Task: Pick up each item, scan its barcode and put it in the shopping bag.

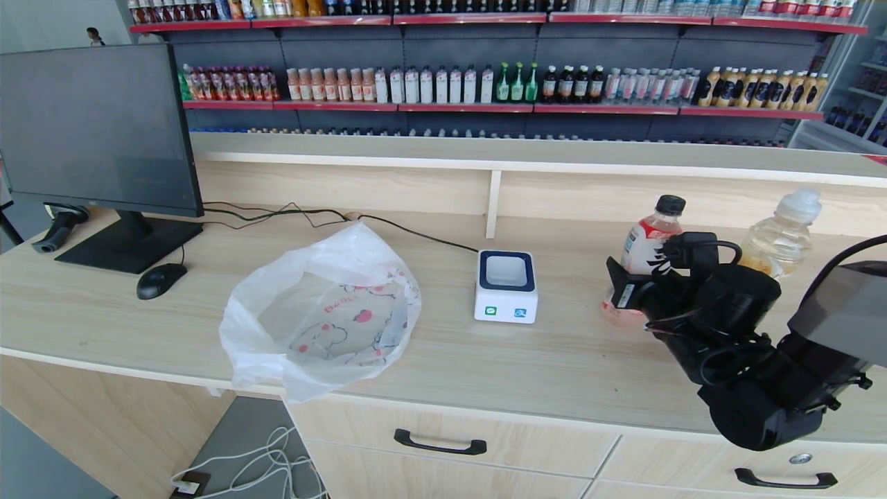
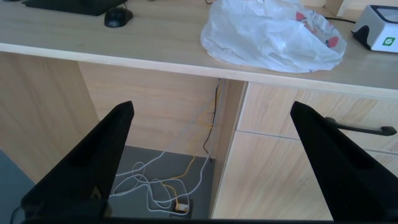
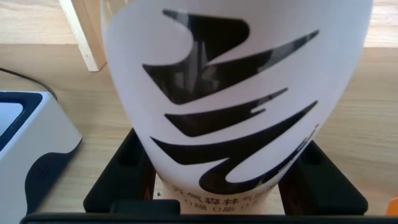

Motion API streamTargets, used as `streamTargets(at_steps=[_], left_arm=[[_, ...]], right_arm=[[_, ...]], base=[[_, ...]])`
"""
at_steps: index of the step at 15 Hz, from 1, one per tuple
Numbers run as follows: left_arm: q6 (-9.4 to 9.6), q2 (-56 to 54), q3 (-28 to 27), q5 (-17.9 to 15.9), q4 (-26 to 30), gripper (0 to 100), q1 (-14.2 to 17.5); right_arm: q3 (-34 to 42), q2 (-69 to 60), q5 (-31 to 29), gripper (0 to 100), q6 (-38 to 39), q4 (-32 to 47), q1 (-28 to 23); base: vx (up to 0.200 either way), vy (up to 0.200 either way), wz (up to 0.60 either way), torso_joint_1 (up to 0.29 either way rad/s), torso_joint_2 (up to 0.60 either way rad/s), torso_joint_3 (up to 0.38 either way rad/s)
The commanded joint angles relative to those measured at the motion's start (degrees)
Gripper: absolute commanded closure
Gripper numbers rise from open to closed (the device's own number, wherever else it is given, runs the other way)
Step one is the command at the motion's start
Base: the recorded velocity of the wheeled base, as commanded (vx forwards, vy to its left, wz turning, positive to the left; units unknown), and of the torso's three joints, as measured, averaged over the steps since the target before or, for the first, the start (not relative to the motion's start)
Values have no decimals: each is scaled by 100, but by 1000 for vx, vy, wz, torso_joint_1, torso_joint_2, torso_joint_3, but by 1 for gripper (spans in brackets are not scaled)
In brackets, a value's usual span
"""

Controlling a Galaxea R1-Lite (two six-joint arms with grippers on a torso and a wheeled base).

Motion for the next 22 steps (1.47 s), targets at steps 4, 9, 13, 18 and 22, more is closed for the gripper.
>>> streamTargets(at_steps=[4,9,13,18,22], left_arm=[[-1,-2,0,2,-2,0,-6],[-1,-2,0,2,-2,0,-6],[-1,-2,0,2,7,0,2],[-1,-2,0,2,7,0,2],[-1,-2,0,2,7,0,-6]], right_arm=[[44,-386,1,100,-26,-23,24],[246,-826,1,100,-44,-23,209],[686,-1397,10,100,-114,-23,376],[1442,-2162,10,100,-123,-23,1193],[1951,-2759,10,100,9,-23,1457]], base=[[0,0,0,0,0,0],[0,0,0,0,0,0],[0,0,0,0,0,0],[0,0,0,0,0,0],[0,0,0,0,0,0]])
